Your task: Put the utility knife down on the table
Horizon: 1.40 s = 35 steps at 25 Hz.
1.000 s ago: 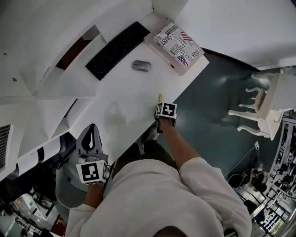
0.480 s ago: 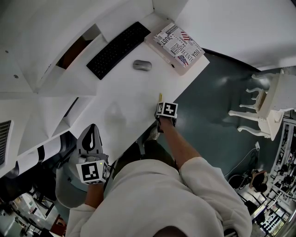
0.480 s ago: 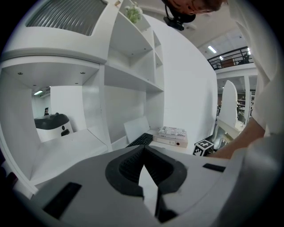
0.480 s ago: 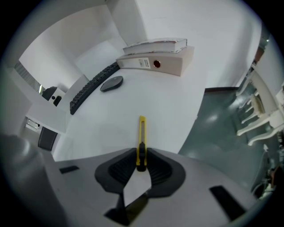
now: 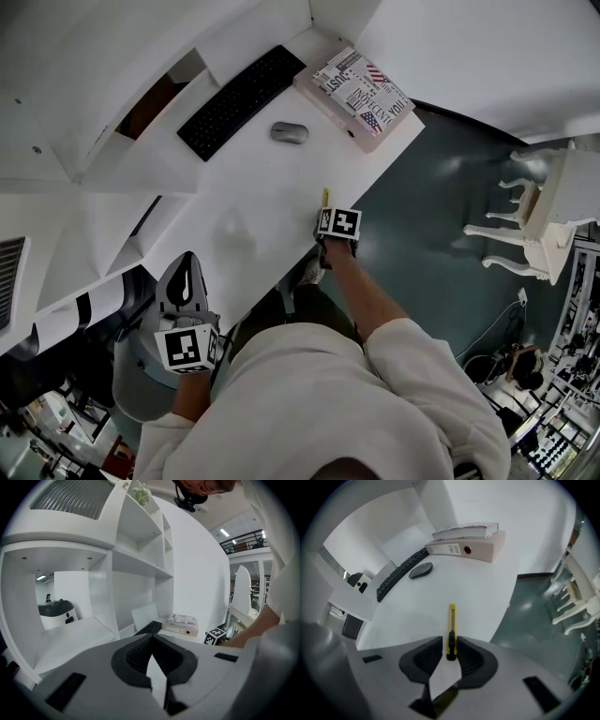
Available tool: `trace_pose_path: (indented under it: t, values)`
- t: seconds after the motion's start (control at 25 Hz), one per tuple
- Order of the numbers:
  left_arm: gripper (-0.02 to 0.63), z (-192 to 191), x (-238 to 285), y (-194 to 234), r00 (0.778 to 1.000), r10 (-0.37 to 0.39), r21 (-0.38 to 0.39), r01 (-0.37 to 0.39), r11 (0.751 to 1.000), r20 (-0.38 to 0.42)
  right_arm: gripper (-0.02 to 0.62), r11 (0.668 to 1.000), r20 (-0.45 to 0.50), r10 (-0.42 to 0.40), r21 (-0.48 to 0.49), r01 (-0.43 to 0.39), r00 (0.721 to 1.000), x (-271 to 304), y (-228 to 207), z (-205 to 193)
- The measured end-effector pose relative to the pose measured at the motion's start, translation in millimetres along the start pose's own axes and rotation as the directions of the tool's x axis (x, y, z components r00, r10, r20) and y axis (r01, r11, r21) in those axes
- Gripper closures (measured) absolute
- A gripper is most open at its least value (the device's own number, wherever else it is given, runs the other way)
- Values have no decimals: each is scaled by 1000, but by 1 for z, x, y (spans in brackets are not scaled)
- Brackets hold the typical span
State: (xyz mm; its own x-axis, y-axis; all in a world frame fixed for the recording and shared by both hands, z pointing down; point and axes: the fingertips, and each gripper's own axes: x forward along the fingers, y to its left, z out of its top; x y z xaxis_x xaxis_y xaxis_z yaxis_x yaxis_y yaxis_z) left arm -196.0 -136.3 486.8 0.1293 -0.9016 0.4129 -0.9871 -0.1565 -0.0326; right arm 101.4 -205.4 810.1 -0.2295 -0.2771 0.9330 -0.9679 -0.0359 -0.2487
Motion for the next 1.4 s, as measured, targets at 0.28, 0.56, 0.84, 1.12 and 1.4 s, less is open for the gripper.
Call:
trace_pose_path:
  t: [0.28, 0.56, 0.84, 1.12, 1.4]
  values:
    - [604, 5, -3, -2, 1000, -9, 2, 9, 1000, 19, 494, 1000, 46, 7, -21, -6, 999, -15, 3, 9]
    - [604, 16, -4, -11, 998, -40, 12, 39, 999, 56, 494, 998, 158, 19, -58, -10, 987, -53, 5, 31]
    - [605, 30, -8, -23, 991, -83, 33, 80, 996, 104, 495, 995, 315, 43, -99, -12, 948, -118, 7, 61]
    - [605, 45, -9, -33, 981, -122, 51, 115, 992, 150, 500, 985, 512, 79, -172, 12, 855, -201, 16, 86]
    - [604, 61, -14, -43, 970, -154, 69, 143, 987, 191, 514, 964, 705, 113, -248, 94, 700, -298, 26, 101]
